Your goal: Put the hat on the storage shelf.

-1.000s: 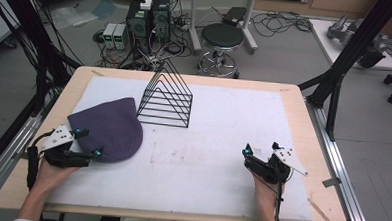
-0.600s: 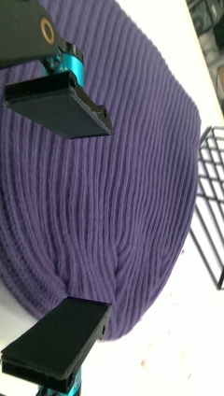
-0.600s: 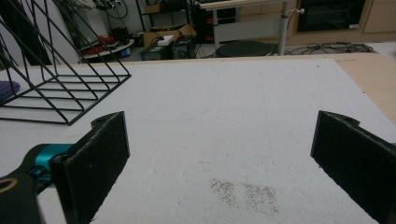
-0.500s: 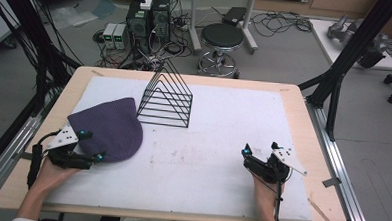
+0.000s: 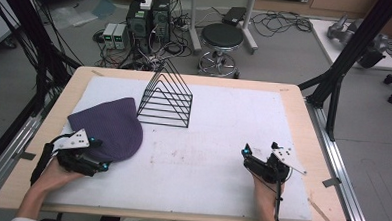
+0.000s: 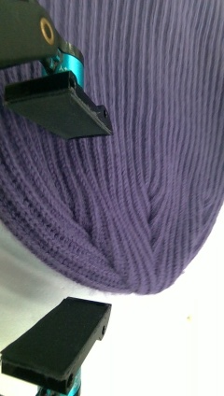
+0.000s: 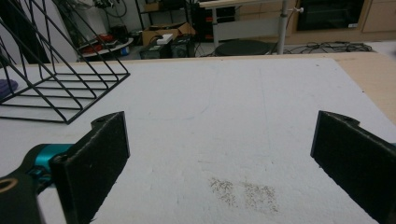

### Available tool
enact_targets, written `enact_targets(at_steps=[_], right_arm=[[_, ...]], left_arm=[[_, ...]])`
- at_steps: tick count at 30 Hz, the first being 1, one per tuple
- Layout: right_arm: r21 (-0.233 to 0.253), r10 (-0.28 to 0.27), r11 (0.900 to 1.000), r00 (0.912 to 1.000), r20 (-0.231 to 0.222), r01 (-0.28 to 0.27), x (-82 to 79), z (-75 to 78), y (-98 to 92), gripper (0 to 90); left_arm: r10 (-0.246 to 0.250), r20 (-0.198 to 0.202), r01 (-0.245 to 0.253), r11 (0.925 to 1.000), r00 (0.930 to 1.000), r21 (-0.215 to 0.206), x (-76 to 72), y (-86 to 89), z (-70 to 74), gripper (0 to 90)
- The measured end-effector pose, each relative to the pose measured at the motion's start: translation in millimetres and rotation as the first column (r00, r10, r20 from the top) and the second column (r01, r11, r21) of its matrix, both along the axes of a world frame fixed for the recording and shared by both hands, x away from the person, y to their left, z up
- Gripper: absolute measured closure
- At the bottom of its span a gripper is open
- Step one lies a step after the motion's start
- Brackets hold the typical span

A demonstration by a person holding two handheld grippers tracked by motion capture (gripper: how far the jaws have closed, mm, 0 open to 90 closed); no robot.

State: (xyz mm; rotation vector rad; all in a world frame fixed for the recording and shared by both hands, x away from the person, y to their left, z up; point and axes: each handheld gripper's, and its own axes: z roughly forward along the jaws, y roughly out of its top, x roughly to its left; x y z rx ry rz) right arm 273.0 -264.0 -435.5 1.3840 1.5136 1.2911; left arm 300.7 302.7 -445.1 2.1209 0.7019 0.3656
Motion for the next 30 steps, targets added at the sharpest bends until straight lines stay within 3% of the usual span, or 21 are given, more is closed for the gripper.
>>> enact_targets(at_steps=[3,6,8,15,18,19,21,22,30], right_arm=[[0.001,-0.001,1.000,1.0000,0.000,0.001,0.0,0.0,0.0,3.5],[-0.003,-0.001,1.000,1.0000,0.004,0.002,0.4,0.0,-0.3,3.5],[-0.002,-0.002,1.000,1.0000,0.001,0.002,0.1,0.1,-0.5,3.5],[0.001,-0.002,1.000,1.0000,0.006,0.002,0.2,0.4,-0.9,3.5],[0.002,-0.005,1.000,1.0000,0.006,0.005,-0.1,0.6,-0.6,3.5],[0.002,-0.005,1.000,1.0000,0.006,0.005,-0.1,0.6,-0.6,3.5],[0.003,-0.004,1.000,1.0000,0.004,0.004,0.1,0.5,-0.5,3.6],[0.003,-0.004,1.000,1.0000,0.004,0.004,0.1,0.5,-0.5,3.5],[0.003,-0.004,1.000,1.0000,0.004,0.004,0.0,0.7,-0.3,3.6]], left_arm=[[-0.021,-0.010,0.021,0.9995,0.9997,0.025,0.6,-2.4,-1.7,13.5],[-0.037,0.001,0.037,0.9941,0.9993,0.102,3.0,-5.9,-1.1,16.4],[-0.041,0.009,0.040,0.9923,0.9991,0.117,3.3,-6.7,-0.9,20.7],[-0.022,0.040,0.017,0.9923,0.9990,0.122,6.1,-3.9,0.4,33.6],[0.006,0.063,-0.014,0.9909,0.9980,0.134,6.6,-3.0,0.9,52.6],[0.011,0.070,-0.021,0.9903,0.9975,0.137,6.8,-3.0,0.8,52.6],[0.031,0.092,-0.045,0.9862,0.9953,0.159,6.2,-4.3,1.4,71.0],[0.031,0.092,-0.045,0.9862,0.9953,0.159,6.2,-4.3,1.4,74.3],[0.054,0.070,-0.064,0.9874,0.9960,0.145,8.4,-3.7,4.0,78.4]])
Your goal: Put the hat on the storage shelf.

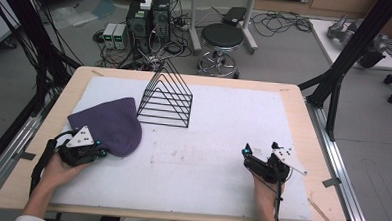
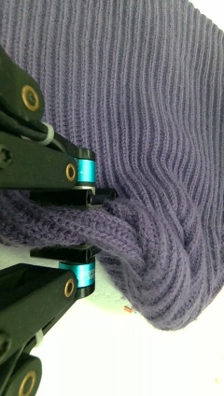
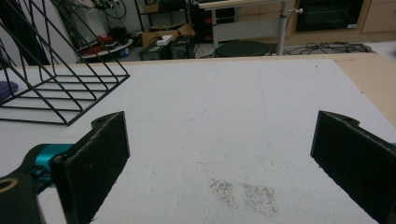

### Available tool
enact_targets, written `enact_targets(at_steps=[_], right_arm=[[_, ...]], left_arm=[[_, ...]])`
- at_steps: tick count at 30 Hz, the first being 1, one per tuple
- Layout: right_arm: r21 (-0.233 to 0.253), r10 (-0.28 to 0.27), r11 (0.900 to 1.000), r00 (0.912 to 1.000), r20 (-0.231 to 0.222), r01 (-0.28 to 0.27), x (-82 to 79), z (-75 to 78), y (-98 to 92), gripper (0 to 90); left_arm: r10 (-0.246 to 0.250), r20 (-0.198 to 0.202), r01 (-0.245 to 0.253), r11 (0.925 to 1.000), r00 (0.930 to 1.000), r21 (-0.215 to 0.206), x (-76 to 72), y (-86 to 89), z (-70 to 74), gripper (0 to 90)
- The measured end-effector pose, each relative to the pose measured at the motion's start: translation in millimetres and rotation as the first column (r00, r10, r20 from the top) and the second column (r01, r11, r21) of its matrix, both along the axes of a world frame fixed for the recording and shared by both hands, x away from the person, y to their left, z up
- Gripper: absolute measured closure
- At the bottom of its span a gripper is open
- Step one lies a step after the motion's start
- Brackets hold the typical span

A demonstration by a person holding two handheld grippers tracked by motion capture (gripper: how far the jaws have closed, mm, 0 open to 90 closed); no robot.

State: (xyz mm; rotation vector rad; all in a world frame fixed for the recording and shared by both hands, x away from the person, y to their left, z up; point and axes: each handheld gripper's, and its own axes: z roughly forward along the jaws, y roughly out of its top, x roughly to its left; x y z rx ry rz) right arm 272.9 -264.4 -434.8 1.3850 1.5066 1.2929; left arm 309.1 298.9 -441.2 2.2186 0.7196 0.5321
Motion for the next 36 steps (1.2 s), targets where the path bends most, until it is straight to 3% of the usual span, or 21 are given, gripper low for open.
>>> enact_targets(at_steps=[8,11,13,16,17,20,23,28,31,34,35,36], right_arm=[[0.000,0.001,1.000,1.0000,-0.001,-0.001,0.1,0.0,-0.2,3.6],[0.001,0.001,1.000,1.0000,-0.001,-0.001,0.3,-0.1,-0.2,3.6],[0.003,0.000,1.000,1.0000,-0.003,0.000,0.3,-0.2,0.1,3.6],[0.000,-0.001,1.000,1.0000,-0.002,0.001,0.1,0.1,-0.1,3.6],[-0.001,-0.001,1.000,1.0000,-0.003,0.001,0.1,0.2,-0.2,3.6],[0.001,-0.002,1.000,1.0000,-0.001,0.002,0.2,0.2,0.1,3.6],[-0.008,0.006,1.000,1.0000,0.005,-0.006,0.4,0.3,0.0,4.5],[-0.005,0.012,1.000,0.9999,0.003,-0.012,0.9,0.1,1.0,4.5],[-0.005,0.010,1.000,0.9999,0.001,-0.010,0.3,0.2,1.0,4.5],[-0.013,0.004,1.000,1.0000,0.004,-0.004,0.2,0.0,1.2,4.5],[-0.013,0.004,1.000,1.0000,0.002,-0.004,0.8,-0.2,1.5,4.5],[-0.012,0.004,1.000,1.0000,0.001,-0.004,1.4,-0.3,1.7,4.5]], left_arm=[[0.001,0.016,-0.001,1.0000,0.9999,0.006,-1.2,-0.2,1.6,79.1],[0.013,0.042,-0.013,0.9999,0.9990,-0.004,-2.1,0.0,4.2,79.4],[0.031,0.083,-0.028,0.9990,0.9961,-0.036,-3.4,1.3,8.2,79.5],[0.043,0.110,-0.037,0.9974,0.9930,-0.061,-4.0,2.7,11.7,79.5],[0.062,0.137,-0.050,0.9948,0.9887,-0.089,-5.2,4.2,14.7,79.5],[0.074,0.157,-0.057,0.9925,0.9848,-0.108,-6.5,7.2,18.3,79.6],[0.101,0.196,-0.065,0.9811,0.9753,-0.182,-8.9,9.7,28.7,79.7],[0.110,0.223,-0.056,0.9704,0.9687,-0.235,-9.2,4.4,43.3,79.6],[0.105,0.227,-0.051,0.9718,0.9682,-0.230,-9.7,-3.8,52.5,79.6],[0.107,0.248,-0.044,0.9679,0.9629,-0.247,-10.7,-10.3,60.5,79.6],[0.117,0.277,-0.042,0.9642,0.9536,-0.262,-11.4,-14.1,69.2,79.6],[0.117,0.277,-0.042,0.9642,0.9536,-0.262,-11.4,-14.1,69.2,79.6]])
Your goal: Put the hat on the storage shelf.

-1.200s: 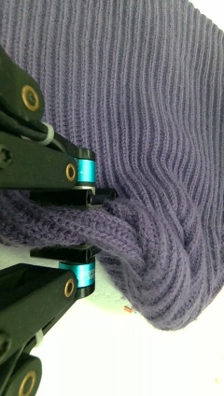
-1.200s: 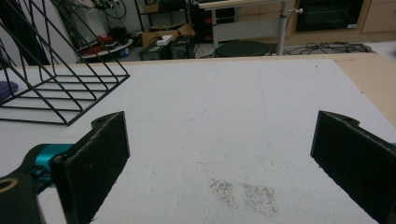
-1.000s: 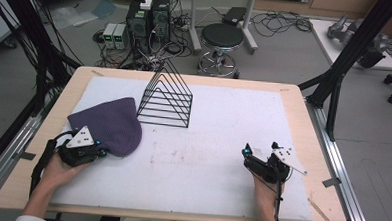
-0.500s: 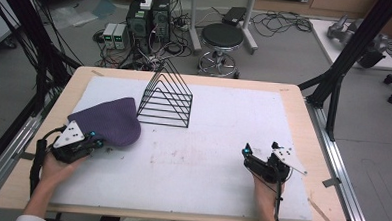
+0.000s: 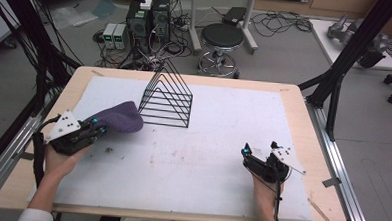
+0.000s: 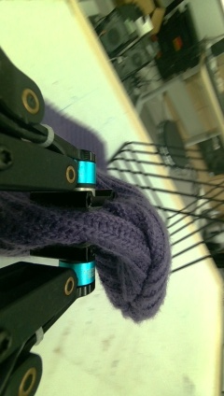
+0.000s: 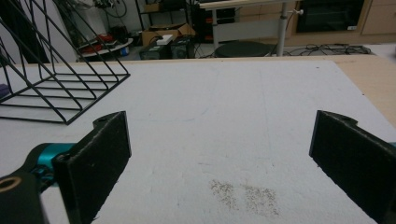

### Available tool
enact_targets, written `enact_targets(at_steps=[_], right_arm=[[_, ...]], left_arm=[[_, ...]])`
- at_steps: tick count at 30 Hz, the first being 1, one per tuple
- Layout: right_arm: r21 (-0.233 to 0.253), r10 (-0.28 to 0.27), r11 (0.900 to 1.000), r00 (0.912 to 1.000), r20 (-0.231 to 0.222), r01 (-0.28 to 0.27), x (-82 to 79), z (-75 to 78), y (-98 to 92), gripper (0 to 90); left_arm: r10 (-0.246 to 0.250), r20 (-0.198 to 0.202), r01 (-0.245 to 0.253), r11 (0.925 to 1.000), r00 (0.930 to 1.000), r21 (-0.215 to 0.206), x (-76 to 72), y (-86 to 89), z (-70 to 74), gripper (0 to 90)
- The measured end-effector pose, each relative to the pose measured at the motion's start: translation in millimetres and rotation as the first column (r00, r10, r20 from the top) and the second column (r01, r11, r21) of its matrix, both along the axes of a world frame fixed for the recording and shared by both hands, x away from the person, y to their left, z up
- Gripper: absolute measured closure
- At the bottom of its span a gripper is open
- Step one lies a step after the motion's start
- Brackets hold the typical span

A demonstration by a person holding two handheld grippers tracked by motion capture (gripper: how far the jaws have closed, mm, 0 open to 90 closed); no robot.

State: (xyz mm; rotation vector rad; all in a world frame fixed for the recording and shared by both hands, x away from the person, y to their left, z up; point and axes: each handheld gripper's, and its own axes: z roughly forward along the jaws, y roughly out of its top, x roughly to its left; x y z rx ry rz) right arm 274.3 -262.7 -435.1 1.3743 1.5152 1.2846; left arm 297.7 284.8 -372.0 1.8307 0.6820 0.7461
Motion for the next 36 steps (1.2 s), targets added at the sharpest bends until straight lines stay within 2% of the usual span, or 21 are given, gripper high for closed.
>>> enact_targets(at_steps=[1,3,5,9,11,12,13,14,15,16,17,22,24,25,28,29,30,31,34,35,36], right_arm=[[-0.001,-0.001,1.000,1.0000,0.002,0.001,0.5,0.0,0.0,4.5],[0.000,-0.001,1.000,1.0000,0.003,0.001,0.6,0.0,0.3,4.5],[0.001,0.003,1.000,1.0000,0.004,-0.003,1.4,0.2,1.1,4.5],[0.001,0.006,1.000,1.0000,0.002,-0.006,1.9,0.2,1.7,4.5],[0.001,0.007,1.000,1.0000,0.004,-0.007,2.0,0.3,2.0,4.5],[0.001,0.006,1.000,1.0000,0.007,-0.006,1.8,0.6,2.4,4.5],[-0.004,0.009,1.000,0.9999,0.011,-0.009,1.8,0.7,1.9,4.4],[-0.003,0.007,1.000,0.9998,0.016,-0.007,1.6,0.8,2.1,4.5],[0.000,0.007,1.000,0.9999,0.016,-0.007,0.9,1.1,2.5,4.4],[-0.002,0.008,1.000,0.9998,0.018,-0.008,0.7,1.3,2.3,4.4],[-0.002,0.008,1.000,0.9998,0.018,-0.008,0.7,1.3,2.3,4.4],[0.001,0.011,1.000,0.9997,0.024,-0.011,0.0,1.8,3.0,4.4],[-0.002,0.014,1.000,0.9994,0.032,-0.014,-0.6,2.3,3.1,4.4],[-0.006,0.015,1.000,0.9992,0.036,-0.015,-1.2,2.9,4.1,4.4],[-0.059,0.026,0.998,0.9968,0.076,-0.021,-4.2,5.5,10.4,4.5],[-0.059,0.026,0.998,0.9968,0.076,-0.021,-4.2,5.5,10.4,4.5],[-0.089,0.053,0.995,0.9918,0.116,-0.043,-6.5,9.6,17.7,4.4],[-0.089,0.053,0.995,0.9918,0.116,-0.043,-6.5,9.6,17.7,4.4],[-0.155,0.106,0.985,0.9811,0.162,-0.080,-9.3,17.4,34.1,4.4],[-0.155,0.106,0.985,0.9811,0.162,-0.080,-9.3,17.4,34.1,4.4],[-0.172,0.138,0.979,0.9712,0.194,-0.105,-10.9,21.9,41.4,4.4]], left_arm=[[0.010,0.031,-0.010,0.9998,0.9995,-0.018,-0.4,-1.2,7.8,79.6],[0.015,0.045,-0.013,0.9993,0.9989,-0.034,-0.6,-1.8,12.4,79.6],[0.022,0.078,-0.018,0.9983,0.9967,-0.055,-1.7,-2.8,23.7,79.6],[0.021,0.150,-0.007,0.9957,0.9885,-0.092,-7.6,-6.9,43.2,79.7],[0.023,0.200,-0.002,0.9945,0.9796,-0.105,-13.2,-12.1,54.6,79.8],[0.033,0.245,-0.006,0.9940,0.9689,-0.109,-17.6,-17.9,62.1,79.8],[0.033,0.245,-0.006,0.9940,0.9689,-0.109,-17.6,-17.9,62.1,79.8],[0.037,0.266,-0.007,0.9936,0.9633,-0.113,-20.2,-20.8,66.2,79.7],[0.048,0.289,-0.012,0.9919,0.9561,-0.126,-22.6,-23.6,69.6,79.7],[0.055,0.333,0.002,0.9859,0.9412,-0.167,-26.7,-29.2,76.0,79.7],[0.055,0.333,0.002,0.9859,0.9412,-0.167,-26.7,-29.2,76.0,79.7],[0.033,0.380,0.038,0.9832,0.9243,-0.179,-31.8,-41.3,90.8,79.6],[0.026,0.382,0.047,0.9824,0.9240,-0.181,-32.4,-42.5,93.0,79.6],[0.031,0.391,0.046,0.9817,0.9198,-0.185,-33.5,-44.1,94.5,79.6],[0.028,0.405,0.059,0.9777,0.9140,-0.201,-36.4,-47.5,98.3,79.6],[0.024,0.408,0.068,0.9752,0.9126,-0.211,-37.2,-48.8,99.8,79.6],[0.025,0.410,0.072,0.9727,0.9120,-0.220,-37.6,-50.1,101.0,79.6],[0.022,0.410,0.078,0.9711,0.9118,-0.226,-37.6,-51.0,102.4,79.6],[0.022,0.410,0.080,0.9698,0.9117,-0.230,-37.4,-54.6,106.0,79.6],[0.019,0.409,0.083,0.9700,0.9123,-0.229,-37.6,-55.9,106.7,79.6],[0.022,0.408,0.079,0.9703,0.9126,-0.229,-38.3,-57.1,107.1,79.6]])
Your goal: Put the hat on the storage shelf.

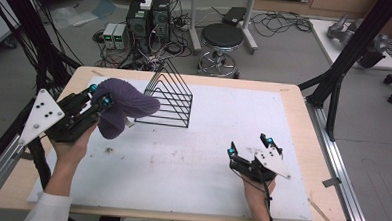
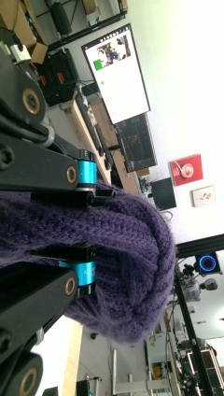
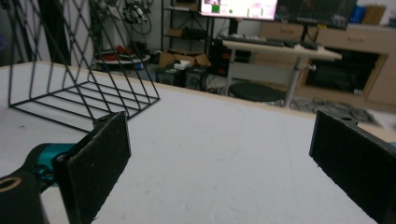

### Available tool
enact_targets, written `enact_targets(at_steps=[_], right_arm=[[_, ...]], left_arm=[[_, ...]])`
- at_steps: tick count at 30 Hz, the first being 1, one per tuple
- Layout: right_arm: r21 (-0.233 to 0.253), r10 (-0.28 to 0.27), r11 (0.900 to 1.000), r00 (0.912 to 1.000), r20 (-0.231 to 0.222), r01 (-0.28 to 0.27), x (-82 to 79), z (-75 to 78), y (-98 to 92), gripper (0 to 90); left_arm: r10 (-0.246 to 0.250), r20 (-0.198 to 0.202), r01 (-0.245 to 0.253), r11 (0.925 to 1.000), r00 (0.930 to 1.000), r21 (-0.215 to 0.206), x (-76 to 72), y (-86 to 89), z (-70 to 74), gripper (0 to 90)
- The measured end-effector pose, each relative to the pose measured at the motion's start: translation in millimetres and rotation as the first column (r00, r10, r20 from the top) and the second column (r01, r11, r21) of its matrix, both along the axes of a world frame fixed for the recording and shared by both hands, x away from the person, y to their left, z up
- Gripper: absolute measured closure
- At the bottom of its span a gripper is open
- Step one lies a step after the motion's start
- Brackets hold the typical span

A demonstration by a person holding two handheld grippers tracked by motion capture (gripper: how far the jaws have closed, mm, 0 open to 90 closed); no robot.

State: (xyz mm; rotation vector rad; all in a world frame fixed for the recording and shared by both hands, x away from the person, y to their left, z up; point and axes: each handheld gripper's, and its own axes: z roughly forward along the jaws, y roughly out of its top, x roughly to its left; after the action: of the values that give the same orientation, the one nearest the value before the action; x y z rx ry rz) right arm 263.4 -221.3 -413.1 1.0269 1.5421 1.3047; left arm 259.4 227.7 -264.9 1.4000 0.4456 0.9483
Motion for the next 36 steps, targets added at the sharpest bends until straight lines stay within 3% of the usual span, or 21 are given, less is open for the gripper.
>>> enact_targets(at_steps=[3,6,7,11,13,14,17,19,21,22,27,30,34,35,36], right_arm=[[0.039,0.070,0.997,0.9973,0.021,-0.071,1.4,6.9,8.8,4.4],[0.082,0.144,0.986,0.9888,0.038,-0.147,7.0,14.7,17.0,4.4],[0.082,0.144,0.986,0.9888,0.038,-0.147,7.0,14.7,17.0,4.4],[0.101,0.220,0.968,0.9713,0.092,-0.228,13.2,24.2,27.1,4.4],[0.104,0.230,0.965,0.9679,0.102,-0.240,13.9,26.0,28.8,4.3],[0.107,0.252,0.958,0.9603,0.120,-0.265,15.2,29.1,32.4,4.3],[0.107,0.281,0.949,0.9492,0.141,-0.297,18.1,31.5,38.4,4.1],[0.106,0.289,0.946,0.9465,0.143,-0.305,18.5,31.9,40.3,4.1],[0.093,0.325,0.935,0.9315,0.163,-0.343,20.8,34.2,49.1,4.0],[0.098,0.333,0.931,0.9287,0.163,-0.351,20.6,35.3,52.9,4.0],[0.046,0.397,0.909,0.8956,0.200,-0.414,23.2,44.4,71.2,4.0],[0.040,0.424,0.896,0.8795,0.216,-0.442,28.3,51.8,79.4,4.0],[0.064,0.444,0.880,0.8647,0.234,-0.470,34.2,59.1,86.5,4.0],[0.065,0.451,0.876,0.8589,0.242,-0.478,36.1,60.5,87.8,4.0],[0.073,0.456,0.872,0.8570,0.241,-0.484,37.2,61.4,89.2,4.1]], left_arm=[[-0.015,-0.005,0.014,0.9998,0.9999,-0.015,-1.3,-3.6,1.2,79.6],[-0.023,-0.016,0.023,0.9994,0.9996,-0.026,-0.6,-8.0,3.4,79.5],[-0.026,-0.017,0.025,0.9992,0.9995,-0.031,-0.3,-8.8,4.0,79.5],[-0.076,-0.030,0.074,0.9942,0.9966,-0.078,1.9,-12.0,9.4,79.5],[-0.086,-0.033,0.083,0.9931,0.9958,-0.083,2.5,-12.8,10.8,79.4],[-0.095,-0.030,0.092,0.9923,0.9950,-0.083,3.7,-15.5,13.4,79.4],[-0.100,-0.027,0.098,0.9917,0.9946,-0.083,5.1,-19.2,15.1,79.4],[-0.106,-0.027,0.103,0.9911,0.9940,-0.084,6.8,-22.7,15.4,79.4],[-0.117,-0.031,0.114,0.9898,0.9926,-0.085,9.6,-28.0,14.7,79.4],[-0.126,-0.033,0.123,0.9891,0.9914,-0.080,11.5,-32.7,13.9,79.4],[-0.149,-0.035,0.145,0.9856,0.9882,-0.086,14.6,-41.6,14.4,79.4],[-0.161,-0.039,0.157,0.9833,0.9862,-0.092,16.1,-44.2,15.5,79.4],[-0.188,-0.046,0.182,0.9760,0.9810,-0.120,19.3,-46.4,17.3,79.2],[-0.208,-0.049,0.199,0.9687,0.9768,-0.149,21.8,-46.6,17.7,79.1],[-0.208,-0.049,0.199,0.9687,0.9768,-0.149,21.8,-46.6,17.7,79.1]])
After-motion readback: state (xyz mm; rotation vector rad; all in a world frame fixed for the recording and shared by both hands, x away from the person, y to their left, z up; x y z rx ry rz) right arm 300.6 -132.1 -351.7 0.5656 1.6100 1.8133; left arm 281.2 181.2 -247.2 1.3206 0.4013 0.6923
